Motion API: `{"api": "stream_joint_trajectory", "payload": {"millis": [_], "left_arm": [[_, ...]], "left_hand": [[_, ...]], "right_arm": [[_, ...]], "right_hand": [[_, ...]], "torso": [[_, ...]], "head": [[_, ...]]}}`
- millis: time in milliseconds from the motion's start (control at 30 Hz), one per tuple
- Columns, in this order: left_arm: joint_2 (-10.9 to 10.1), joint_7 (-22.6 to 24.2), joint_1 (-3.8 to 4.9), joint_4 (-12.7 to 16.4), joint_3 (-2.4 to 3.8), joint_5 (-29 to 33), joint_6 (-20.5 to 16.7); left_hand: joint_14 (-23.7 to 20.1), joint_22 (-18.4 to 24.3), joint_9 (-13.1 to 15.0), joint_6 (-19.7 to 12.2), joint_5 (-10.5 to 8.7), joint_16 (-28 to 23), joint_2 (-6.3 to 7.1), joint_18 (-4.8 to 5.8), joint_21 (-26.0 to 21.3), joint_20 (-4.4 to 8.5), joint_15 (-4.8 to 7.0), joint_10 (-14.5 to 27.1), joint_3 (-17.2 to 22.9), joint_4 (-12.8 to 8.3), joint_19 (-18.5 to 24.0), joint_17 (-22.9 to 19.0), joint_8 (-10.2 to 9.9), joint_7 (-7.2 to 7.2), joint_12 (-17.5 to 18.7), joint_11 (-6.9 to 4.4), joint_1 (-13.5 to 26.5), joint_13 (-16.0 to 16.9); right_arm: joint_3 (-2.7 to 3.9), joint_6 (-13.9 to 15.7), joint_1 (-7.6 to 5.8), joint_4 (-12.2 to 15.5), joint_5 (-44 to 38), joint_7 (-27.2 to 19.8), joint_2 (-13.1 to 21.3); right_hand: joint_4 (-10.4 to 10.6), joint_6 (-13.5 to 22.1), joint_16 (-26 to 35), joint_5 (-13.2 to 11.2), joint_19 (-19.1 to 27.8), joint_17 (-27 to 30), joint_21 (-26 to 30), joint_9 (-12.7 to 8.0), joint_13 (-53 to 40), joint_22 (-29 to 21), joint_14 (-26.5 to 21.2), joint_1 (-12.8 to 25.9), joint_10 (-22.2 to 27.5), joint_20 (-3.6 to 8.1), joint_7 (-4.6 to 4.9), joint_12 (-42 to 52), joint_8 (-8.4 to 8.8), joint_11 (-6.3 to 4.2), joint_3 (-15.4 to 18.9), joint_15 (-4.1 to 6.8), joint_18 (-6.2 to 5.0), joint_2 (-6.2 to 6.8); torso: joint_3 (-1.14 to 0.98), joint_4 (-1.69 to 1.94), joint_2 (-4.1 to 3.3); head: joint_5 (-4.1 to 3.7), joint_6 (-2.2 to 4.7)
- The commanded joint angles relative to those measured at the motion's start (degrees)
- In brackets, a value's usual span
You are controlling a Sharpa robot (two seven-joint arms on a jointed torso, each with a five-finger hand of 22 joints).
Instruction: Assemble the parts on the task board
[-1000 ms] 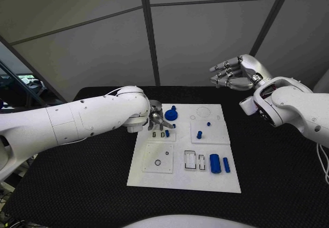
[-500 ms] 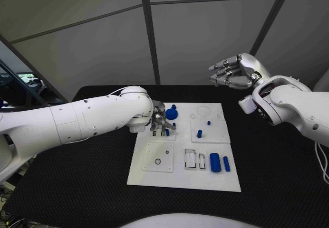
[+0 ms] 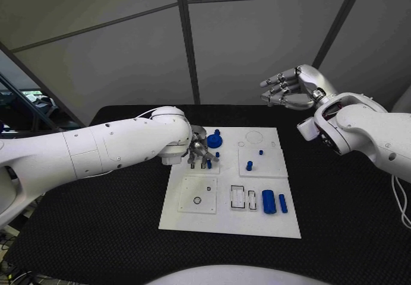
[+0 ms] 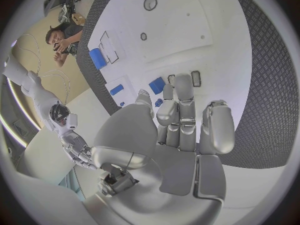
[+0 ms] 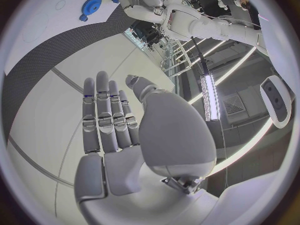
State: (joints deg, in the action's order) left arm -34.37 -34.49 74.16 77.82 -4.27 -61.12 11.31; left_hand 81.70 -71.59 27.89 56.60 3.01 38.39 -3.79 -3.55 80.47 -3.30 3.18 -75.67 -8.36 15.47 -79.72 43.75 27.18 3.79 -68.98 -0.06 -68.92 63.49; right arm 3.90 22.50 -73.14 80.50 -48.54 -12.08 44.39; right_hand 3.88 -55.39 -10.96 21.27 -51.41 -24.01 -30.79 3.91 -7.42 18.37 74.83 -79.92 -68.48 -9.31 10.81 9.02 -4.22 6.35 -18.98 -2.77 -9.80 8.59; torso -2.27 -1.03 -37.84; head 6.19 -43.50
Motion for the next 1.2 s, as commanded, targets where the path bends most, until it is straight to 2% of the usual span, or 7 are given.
{"api": "stream_joint_trajectory", "payload": {"millis": [33,733,933,1033,1100,1133,1200], "left_arm": [[0.03,-0.4,0.04,0.03,-0.01,-0.42,1.44],[-0.21,-0.19,0.03,0.56,-0.01,1.61,0.85],[-0.28,0.0,0.03,0.76,-0.01,3.91,0.37],[-0.48,0.23,0.02,0.91,-0.01,5.02,-0.25],[-0.66,0.38,0.02,0.98,-0.01,5.8,-0.81],[-0.74,0.44,0.01,1.01,-0.01,6.13,-1.07],[-1.05,0.59,0.01,1.18,-0.01,6.82,-1.86]], "left_hand": [[-0.01,-0.12,0.27,-0.49,0.06,-0.32,0.11,-0.28,0.18,0.11,0.11,0.31,0.15,-0.32,0.37,0.07,0.37,0.14,0.31,-0.02,-0.76,-0.07],[0.05,-0.36,3.13,-1.33,0.08,-0.63,-1.35,-0.3,0.15,0.24,0.28,0.27,4.18,-3.05,0.57,0.43,1.14,-0.18,0.37,-0.29,-4.82,0.19],[0.05,-0.49,3.89,-1.87,0.11,-0.78,-2.23,-0.32,0.14,0.43,0.48,0.49,7.52,-4.78,0.62,0.58,0.88,-0.4,0.78,-0.52,-7.38,-0.03],[0.03,-0.57,4.2,-2.49,0.1,-0.92,-2.86,-0.32,0.11,0.58,0.65,0.91,11.44,-6.66,0.67,0.68,0.37,-0.62,1.39,-0.74,-10.05,-0.42],[-0.01,-0.63,4.39,-2.98,0.01,-1.03,-2.7,-0.35,0.09,0.77,0.68,1.3,15.4,-7.94,0.71,0.77,-0.09,-0.26,1.99,-0.7,-11.47,-0.76],[-0.02,-0.67,4.6,-3.03,-0.01,-1.09,-2.1,-0.35,0.07,0.77,0.56,1.35,17.91,-8.43,0.74,0.83,-0.19,-0.2,2.24,-0.69,-11.58,-0.91],[-0.03,-0.82,5.29,-3.17,0.21,-1.21,0.08,-0.33,0.06,0.66,0.4,1.29,24.86,-9.48,0.76,0.99,-0.22,-0.01,2.64,-0.72,-10.69,-1.13]], "right_arm": [[0.05,-0.29,-0.15,-0.11,0.14,-0.3,-0.17],[0.04,-0.68,-0.14,-0.56,0.14,-0.03,-0.56],[0.04,-0.77,-0.14,-0.76,0.14,-0.01,-0.67],[0.04,-0.87,-0.14,-0.88,0.14,0.01,-0.71],[0.04,-1.02,-0.14,-0.97,0.14,0.1,-0.73],[0.04,-1.09,-0.14,-0.99,0.14,0.15,-0.73],[0.04,-1.25,-0.14,-1.08,0.14,0.27,-0.73]], "right_hand": [[-0.38,-0.14,0.41,0.4,-0.14,0.1,0.27,0.09,0.08,-0.1,0.2,0.44,0.03,-0.29,0.42,-0.27,0.08,0.28,-0.13,-0.18,-0.55,-0.31],[-0.47,-0.2,0.7,0.51,0.0,0.16,0.43,0.09,0.22,-0.16,0.06,0.36,0.07,-0.33,0.43,-0.33,0.06,0.31,-0.24,-0.23,-0.53,-0.38],[-0.47,-0.21,0.75,0.54,0.03,0.18,0.46,0.09,0.25,-0.17,0.03,0.37,0.09,-0.33,0.45,-0.35,0.06,0.32,-0.26,-0.24,-0.52,-0.4],[-0.48,-0.2,0.83,0.63,0.06,0.19,0.5,0.09,0.3,-0.19,0.01,0.36,0.12,-0.34,0.46,-0.38,0.06,0.34,-0.3,-0.26,-0.52,-0.43],[-0.5,-0.2,0.88,0.71,0.08,0.2,0.52,0.09,0.33,-0.2,0.0,0.34,0.13,-0.35,0.46,-0.39,0.07,0.34,-0.33,-0.26,-0.52,-0.45],[-0.5,-0.2,0.88,0.72,0.08,0.2,0.53,0.08,0.33,-0.2,0.0,0.34,0.14,-0.35,0.46,-0.39,0.07,0.35,-0.33,-0.26,-0.52,-0.45],[-0.53,-0.17,0.97,0.86,0.12,0.22,0.57,0.07,0.39,-0.21,-0.02,0.35,0.17,-0.36,0.49,-0.42,0.09,0.37,-0.37,-0.28,-0.52,-0.46]], "torso": [[0.01,0.01,-0.02],[-0.01,0.0,-0.04],[-0.01,0.0,-0.06],[0.0,0.01,-0.08],[0.02,0.02,-0.06],[0.02,0.02,-0.04],[0.0,0.07,-0.06]], "head": [[-0.1,-0.18],[-0.09,-0.21],[-0.08,-0.36],[-0.11,-0.38],[-0.1,-0.38],[-0.09,-0.42],[-0.07,-0.46]]}}
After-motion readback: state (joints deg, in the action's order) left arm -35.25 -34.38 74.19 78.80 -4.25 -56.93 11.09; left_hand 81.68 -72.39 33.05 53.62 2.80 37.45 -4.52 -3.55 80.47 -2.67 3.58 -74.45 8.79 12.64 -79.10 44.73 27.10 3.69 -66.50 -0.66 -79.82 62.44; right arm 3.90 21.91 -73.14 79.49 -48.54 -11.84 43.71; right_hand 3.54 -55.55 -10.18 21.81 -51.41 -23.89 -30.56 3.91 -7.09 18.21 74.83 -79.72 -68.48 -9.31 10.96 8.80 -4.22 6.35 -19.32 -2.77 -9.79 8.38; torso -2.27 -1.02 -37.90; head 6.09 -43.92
